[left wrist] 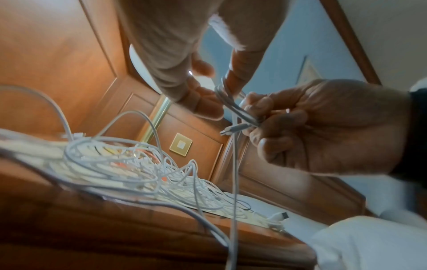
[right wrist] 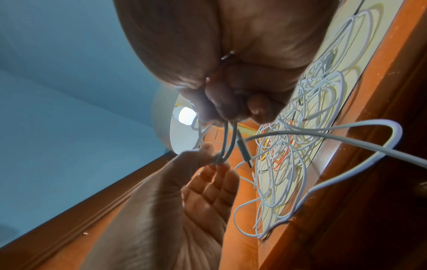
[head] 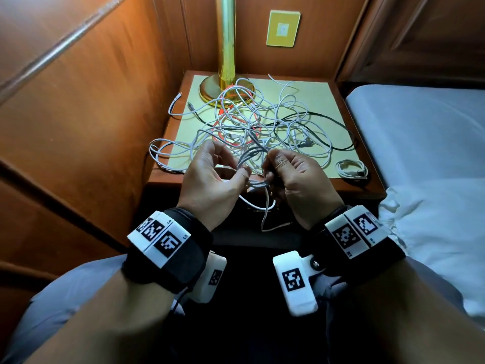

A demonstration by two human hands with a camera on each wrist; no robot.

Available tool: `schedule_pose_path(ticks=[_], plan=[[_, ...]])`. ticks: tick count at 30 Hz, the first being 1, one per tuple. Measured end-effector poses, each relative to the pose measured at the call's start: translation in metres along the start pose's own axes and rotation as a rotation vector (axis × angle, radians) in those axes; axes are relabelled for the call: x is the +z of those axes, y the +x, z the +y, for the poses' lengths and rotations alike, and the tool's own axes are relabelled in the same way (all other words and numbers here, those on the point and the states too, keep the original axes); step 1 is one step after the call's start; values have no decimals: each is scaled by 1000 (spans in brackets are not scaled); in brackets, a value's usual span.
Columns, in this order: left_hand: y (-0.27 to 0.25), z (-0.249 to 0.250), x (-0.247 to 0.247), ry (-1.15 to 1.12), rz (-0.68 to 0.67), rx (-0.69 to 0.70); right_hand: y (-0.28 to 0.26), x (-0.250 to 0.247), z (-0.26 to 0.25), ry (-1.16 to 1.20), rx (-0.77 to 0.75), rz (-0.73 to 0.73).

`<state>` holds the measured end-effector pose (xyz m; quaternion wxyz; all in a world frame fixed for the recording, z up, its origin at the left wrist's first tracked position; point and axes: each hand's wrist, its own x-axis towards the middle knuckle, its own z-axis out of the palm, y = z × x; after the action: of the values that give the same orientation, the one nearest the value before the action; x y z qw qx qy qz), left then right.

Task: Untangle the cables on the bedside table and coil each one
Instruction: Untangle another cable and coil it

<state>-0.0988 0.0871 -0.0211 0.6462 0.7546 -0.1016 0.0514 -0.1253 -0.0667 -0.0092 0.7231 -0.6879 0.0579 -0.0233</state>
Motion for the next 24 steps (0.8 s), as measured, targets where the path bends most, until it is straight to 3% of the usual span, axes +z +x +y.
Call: schedule_pose_path(ticks=[4, 6, 10, 13, 16, 24], plan=[[0, -3, -4, 268, 81, 136, 2, -4, 6, -167, -103, 42], [-1, -2, -3, 250, 54, 82, 4, -9, 7, -308, -162, 87], [3, 13, -7, -588, -81, -310, 12, -27, 2, -368, -221, 173], [4, 25, -11, -837, -153, -399, 13, -35, -2, -359, -250, 163], [4, 26, -11, -781, -130, -400, 15, -37, 0, -366, -260, 169], [6, 24, -15, -577, -138, -243, 12, -37, -3, -312, -288, 199]])
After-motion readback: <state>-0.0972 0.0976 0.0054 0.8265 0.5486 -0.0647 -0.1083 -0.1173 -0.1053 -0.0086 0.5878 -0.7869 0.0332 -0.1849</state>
